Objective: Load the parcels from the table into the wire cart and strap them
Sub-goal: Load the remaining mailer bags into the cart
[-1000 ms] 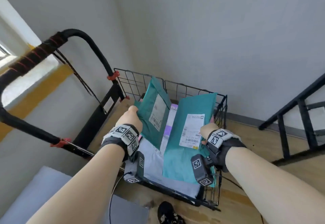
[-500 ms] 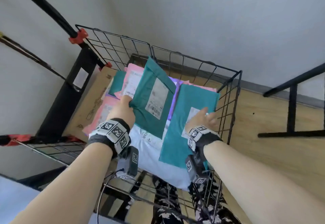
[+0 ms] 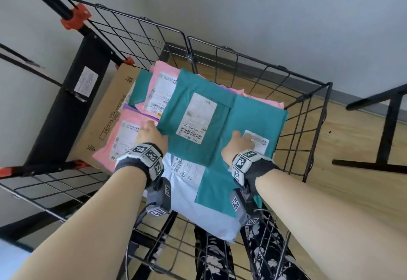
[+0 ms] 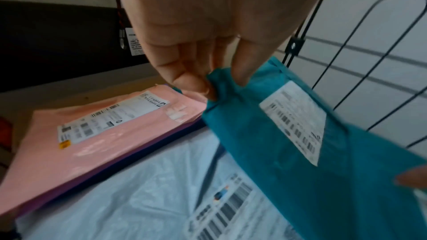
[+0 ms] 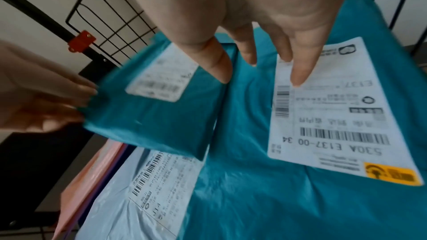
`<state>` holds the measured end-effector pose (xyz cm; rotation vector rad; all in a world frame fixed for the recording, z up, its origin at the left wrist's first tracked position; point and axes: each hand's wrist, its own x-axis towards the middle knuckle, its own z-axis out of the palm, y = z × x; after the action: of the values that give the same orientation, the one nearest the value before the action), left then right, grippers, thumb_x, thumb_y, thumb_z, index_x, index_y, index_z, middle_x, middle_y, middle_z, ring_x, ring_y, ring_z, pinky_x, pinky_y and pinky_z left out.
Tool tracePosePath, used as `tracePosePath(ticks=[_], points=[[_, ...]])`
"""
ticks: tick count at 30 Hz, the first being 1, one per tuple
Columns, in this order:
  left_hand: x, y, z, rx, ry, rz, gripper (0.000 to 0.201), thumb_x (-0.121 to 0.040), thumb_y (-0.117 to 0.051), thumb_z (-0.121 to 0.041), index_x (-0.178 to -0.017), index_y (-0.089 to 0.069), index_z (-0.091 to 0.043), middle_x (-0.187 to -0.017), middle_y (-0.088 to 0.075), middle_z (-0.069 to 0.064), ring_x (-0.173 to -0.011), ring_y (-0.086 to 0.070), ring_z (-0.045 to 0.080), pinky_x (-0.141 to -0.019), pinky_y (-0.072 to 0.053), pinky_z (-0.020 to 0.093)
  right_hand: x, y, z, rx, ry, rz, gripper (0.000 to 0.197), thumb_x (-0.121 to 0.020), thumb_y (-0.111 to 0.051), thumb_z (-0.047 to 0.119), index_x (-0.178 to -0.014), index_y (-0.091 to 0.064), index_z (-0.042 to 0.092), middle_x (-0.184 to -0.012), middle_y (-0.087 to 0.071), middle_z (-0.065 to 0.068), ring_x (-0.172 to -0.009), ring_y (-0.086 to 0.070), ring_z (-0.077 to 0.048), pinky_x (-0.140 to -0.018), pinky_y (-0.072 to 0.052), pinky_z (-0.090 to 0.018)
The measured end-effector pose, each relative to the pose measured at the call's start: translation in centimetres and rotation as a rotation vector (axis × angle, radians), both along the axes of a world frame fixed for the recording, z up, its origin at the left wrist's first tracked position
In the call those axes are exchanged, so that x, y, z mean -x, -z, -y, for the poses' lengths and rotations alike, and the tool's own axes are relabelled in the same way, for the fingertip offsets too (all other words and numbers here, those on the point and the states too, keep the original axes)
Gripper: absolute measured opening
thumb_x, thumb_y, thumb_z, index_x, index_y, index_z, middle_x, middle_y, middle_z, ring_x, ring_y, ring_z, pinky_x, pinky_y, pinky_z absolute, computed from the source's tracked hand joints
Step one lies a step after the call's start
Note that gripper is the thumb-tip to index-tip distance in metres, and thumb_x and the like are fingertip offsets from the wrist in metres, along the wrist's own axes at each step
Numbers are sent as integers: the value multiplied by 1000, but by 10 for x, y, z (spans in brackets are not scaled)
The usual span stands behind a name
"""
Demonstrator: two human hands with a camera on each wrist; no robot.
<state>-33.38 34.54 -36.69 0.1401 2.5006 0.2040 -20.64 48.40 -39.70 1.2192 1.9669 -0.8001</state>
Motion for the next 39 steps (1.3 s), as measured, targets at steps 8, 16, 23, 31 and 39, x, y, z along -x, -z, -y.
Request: tracePosePath(ticks=[8,16,23,31,39], points=[[-20,40,-9,37,87,236,64,-91,-54,-19,-147,-24,-24,-145,-30,19,-123,-47,36,-101,-42,41,5,13,1,107,-146,-296,68,-91,-55,16,-149,-21,22,-149,-27,-11,-132,-40,-27,-105,-35,-30],[-30,45,-7,204,307,60,62,-92,-50,-23,-143,-21,-44,-157,-6,6,-139,-19,37,-109,-27,48,16,20,5,-150,-294,-278,64,-86,-60,23,-143,-30,22,-146,-18,-14,-132,-25,-32,-104,-34,-34],[-21,59,-19,230,562,225,74,-93,-46,-13,-148,-7,-44,-159,10,-5,-146,3,33,-115,-8,54,48,40,-41,-55,-656,-61,84,-90,-55,20,-151,2,35,-158,20,-3,-147,10,-30,-116,-16,-46],[-14,59,-14,226,560,284,73,-91,-46,-12,-144,-13,-50,-159,3,-9,-145,-1,36,-114,-15,60,54,28,-30,-58,-568,-36,76,-93,-53,25,-152,-6,28,-160,7,-5,-147,1,-32,-119,-18,-41],[-16,-15,5,89,561,61,44,-96,-44,-22,-140,-36,-22,-140,-45,9,-123,-47,31,-96,-46,39,33,-38,0,-151,-464,-179,44,-92,-49,20,-135,-45,12,-135,-48,-13,-121,-50,-31,-96,-46,-33]])
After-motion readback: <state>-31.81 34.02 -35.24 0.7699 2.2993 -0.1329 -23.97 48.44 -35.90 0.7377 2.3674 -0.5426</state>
